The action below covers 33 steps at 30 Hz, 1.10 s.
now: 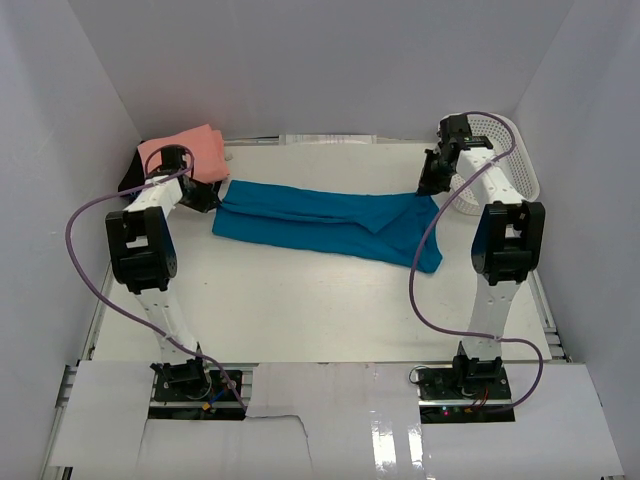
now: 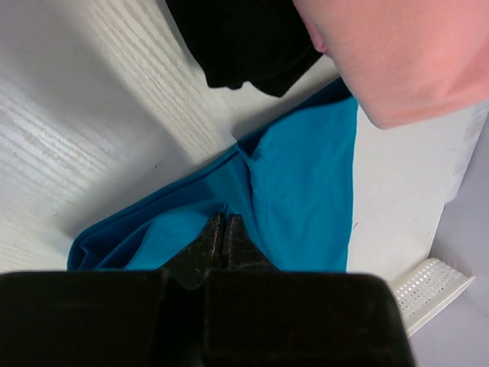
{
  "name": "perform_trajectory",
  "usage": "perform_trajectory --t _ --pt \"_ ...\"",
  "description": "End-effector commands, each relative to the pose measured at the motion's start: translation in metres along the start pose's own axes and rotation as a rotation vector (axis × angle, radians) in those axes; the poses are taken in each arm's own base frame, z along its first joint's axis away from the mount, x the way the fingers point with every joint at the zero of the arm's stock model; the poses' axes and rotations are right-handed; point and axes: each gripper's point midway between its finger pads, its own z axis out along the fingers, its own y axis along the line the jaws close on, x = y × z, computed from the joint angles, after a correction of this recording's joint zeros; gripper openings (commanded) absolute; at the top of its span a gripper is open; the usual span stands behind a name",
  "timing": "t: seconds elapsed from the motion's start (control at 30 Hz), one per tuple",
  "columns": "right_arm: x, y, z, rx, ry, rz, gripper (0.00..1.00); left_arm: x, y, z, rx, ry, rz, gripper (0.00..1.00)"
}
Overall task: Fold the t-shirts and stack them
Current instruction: Fold the other side of the tshirt into a rectangle
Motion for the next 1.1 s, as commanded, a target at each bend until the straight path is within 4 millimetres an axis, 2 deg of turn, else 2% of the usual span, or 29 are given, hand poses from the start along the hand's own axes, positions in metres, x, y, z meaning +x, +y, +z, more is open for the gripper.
perform_trajectory --t 0.0,0.07,0.13,0.17,0.2,0.23,0.27,0.3,0.33,0.37,0.47,0.5,0.53,0.57,0.6,0.63,0.7,0.73,0.77,0.8,0.83,0.87,0.9,0.93,0.97,1.0,1.03,1.07 --pt "-0.025 -0.001 0.002 -0.005 -0.055 0.012 0.08 -0.006 -0.01 0.001 0.014 -0.007 -0.008 0.0" --pt "-0.033 -0.001 0.005 -0.002 -0.074 0.01 0.08 -0.004 -0.009 0.004 0.01 -0.002 -0.018 0.0" --pt "-0.039 -0.001 0.012 -0.007 -0.09 0.021 0.14 -0.004 -0.011 0.006 0.02 0.007 -0.016 0.08" --pt "-0.043 -0.001 0.011 0.001 -0.101 0.027 0.21 -0.002 -0.008 0.011 0.013 0.021 -0.013 0.12" --pt "-0.044 -0.005 0.012 0.02 -0.106 0.031 0.28 0.0 -0.014 0.011 0.031 0.038 -0.005 0.2" --pt "-0.044 -0.008 0.012 0.038 -0.11 0.043 0.37 0.002 -0.013 0.013 0.032 0.05 0.005 0.28" --pt "-0.044 -0.012 0.013 0.057 -0.115 0.044 0.42 0.003 -0.012 0.015 0.028 0.061 0.002 0.43" --pt "-0.046 -0.013 0.012 0.064 -0.132 0.041 0.5 0.002 -0.013 0.014 0.024 0.058 -0.003 0.51" --pt "-0.053 -0.017 0.007 0.092 -0.169 0.039 0.67 0.002 -0.013 0.014 0.023 0.057 -0.004 0.57" --pt "-0.056 -0.019 0.005 0.103 -0.186 0.03 0.67 0.001 -0.015 0.013 0.028 0.052 -0.005 0.62" --pt "-0.07 -0.011 -0.014 0.08 -0.253 0.017 0.67 -0.007 -0.026 0.004 0.054 0.026 0.0 0.65" --pt "-0.06 0.001 -0.013 0.001 -0.229 0.001 0.67 -0.01 -0.035 -0.004 0.076 0.008 0.011 0.65" --pt "-0.064 0.013 -0.03 -0.052 -0.271 -0.012 0.67 -0.016 -0.045 -0.013 0.094 -0.03 0.03 0.65" --pt "-0.064 0.026 -0.037 -0.126 -0.285 -0.027 0.67 -0.019 -0.054 -0.022 0.112 -0.064 0.052 0.65" --pt "-0.05 0.032 -0.036 -0.149 -0.263 -0.038 0.67 -0.026 -0.07 -0.042 0.154 -0.118 0.084 0.66" --pt "-0.048 0.039 -0.048 -0.171 -0.274 -0.05 0.67 -0.034 -0.082 -0.055 0.172 -0.185 0.117 0.66" --pt "-0.029 0.051 -0.05 -0.207 -0.225 -0.062 0.68 -0.025 -0.102 -0.076 0.219 -0.238 0.209 0.66" --pt "-0.014 0.053 -0.048 -0.225 -0.187 -0.063 0.68 -0.021 -0.112 -0.094 0.253 -0.259 0.238 0.66" --pt "-0.002 0.061 -0.048 -0.273 -0.152 -0.067 0.68 -0.014 -0.115 -0.1 0.267 -0.262 0.265 0.66" --pt "0.013 0.067 -0.043 -0.305 -0.126 -0.078 0.67 0.003 -0.122 -0.105 0.29 -0.253 0.314 0.66" --pt "0.02 0.075 -0.042 -0.337 -0.115 -0.097 0.67 0.018 -0.12 -0.112 0.3 -0.241 0.341 0.66" --pt "0.032 0.09 -0.041 -0.386 -0.09 -0.13 0.67 0.024 -0.116 -0.113 0.298 -0.233 0.351 0.66" --pt "0.038 0.095 -0.035 -0.406 -0.077 -0.167 0.65 0.032 -0.112 -0.114 0.295 -0.223 0.363 0.66" --pt "0.047 0.113 -0.033 -0.455 -0.047 -0.21 0.64 0.045 -0.101 -0.115 0.286 -0.201 0.371 0.66" --pt "0.05 0.121 -0.031 -0.47 -0.032 -0.229 0.62 0.05 -0.094 -0.115 0.281 -0.192 0.376 0.66" --pt "0.061 0.124 -0.018 -0.477 0.026 -0.233 0.54 0.055 -0.088 -0.114 0.275 -0.187 0.373 0.65" --pt "0.065 0.131 -0.013 -0.495 0.052 -0.245 0.5 0.06 -0.083 -0.116 0.272 -0.182 0.373 0.65" --pt "0.065 0.155 -0.02 -0.56 0.06 -0.284 0.44 0.066 -0.068 -0.117 0.261 -0.173 0.368 0.65"
